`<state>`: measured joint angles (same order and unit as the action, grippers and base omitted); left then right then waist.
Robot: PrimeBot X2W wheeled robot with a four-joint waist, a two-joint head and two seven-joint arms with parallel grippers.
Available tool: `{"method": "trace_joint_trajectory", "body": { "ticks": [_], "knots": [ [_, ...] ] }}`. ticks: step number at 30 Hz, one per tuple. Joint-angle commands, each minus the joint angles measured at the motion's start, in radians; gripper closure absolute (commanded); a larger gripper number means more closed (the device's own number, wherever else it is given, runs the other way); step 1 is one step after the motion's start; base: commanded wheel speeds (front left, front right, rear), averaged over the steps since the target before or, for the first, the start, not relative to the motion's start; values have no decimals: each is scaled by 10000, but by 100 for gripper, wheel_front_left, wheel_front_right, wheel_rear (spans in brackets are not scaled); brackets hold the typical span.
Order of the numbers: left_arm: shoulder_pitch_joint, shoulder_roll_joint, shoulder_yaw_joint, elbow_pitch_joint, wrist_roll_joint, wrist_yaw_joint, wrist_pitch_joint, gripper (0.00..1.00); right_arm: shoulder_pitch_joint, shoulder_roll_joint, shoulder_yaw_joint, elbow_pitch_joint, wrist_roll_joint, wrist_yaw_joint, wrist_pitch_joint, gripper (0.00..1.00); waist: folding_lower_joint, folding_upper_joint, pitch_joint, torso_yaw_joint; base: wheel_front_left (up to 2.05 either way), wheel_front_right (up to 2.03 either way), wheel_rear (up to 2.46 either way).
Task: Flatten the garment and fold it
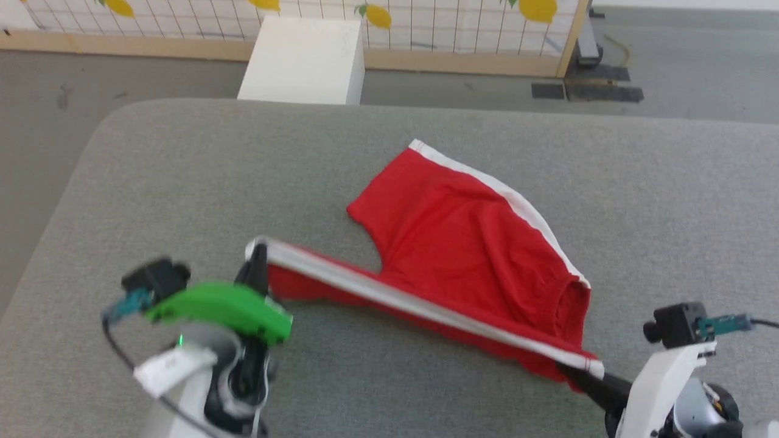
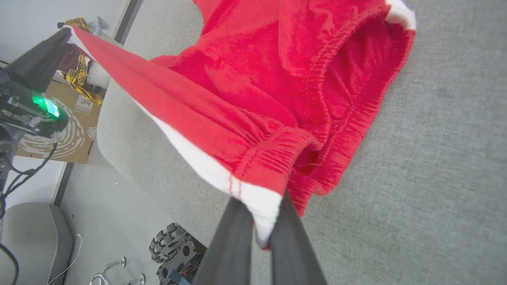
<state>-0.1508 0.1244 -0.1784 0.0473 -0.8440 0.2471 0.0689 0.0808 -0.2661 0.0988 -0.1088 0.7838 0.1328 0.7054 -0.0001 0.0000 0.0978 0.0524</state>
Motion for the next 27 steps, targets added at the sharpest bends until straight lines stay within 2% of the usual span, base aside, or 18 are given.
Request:
{"method": "trace_joint_trajectory", "body": {
  "ticks": [1, 10, 16, 27],
  "knots": [
    [-806, 77, -26, 356, 126, -121, 8, 100, -317, 27, -134, -14, -95, -21, 59, 100, 1, 0, 586, -178, 0, 0, 0],
    [-4392, -193, -573, 2797, 408, -879, 21, 100, -1660, 159, -345, 226, -162, -21, 46, 100, 1, 0, 1971, -626, 0, 0, 0],
    [-6369, -324, -823, 4442, 590, -1200, -6, 100, -2501, 170, -326, 377, -161, -21, -113, 100, 1, 0, 2963, -993, 0, 0, 0],
    [-8649, -464, -1225, 6741, 848, -1714, -175, 100, -3529, 112, 226, 655, 22, -21, -513, 100, 1, 0, 4191, -1677, 0, 0, 0]
  ]
}}
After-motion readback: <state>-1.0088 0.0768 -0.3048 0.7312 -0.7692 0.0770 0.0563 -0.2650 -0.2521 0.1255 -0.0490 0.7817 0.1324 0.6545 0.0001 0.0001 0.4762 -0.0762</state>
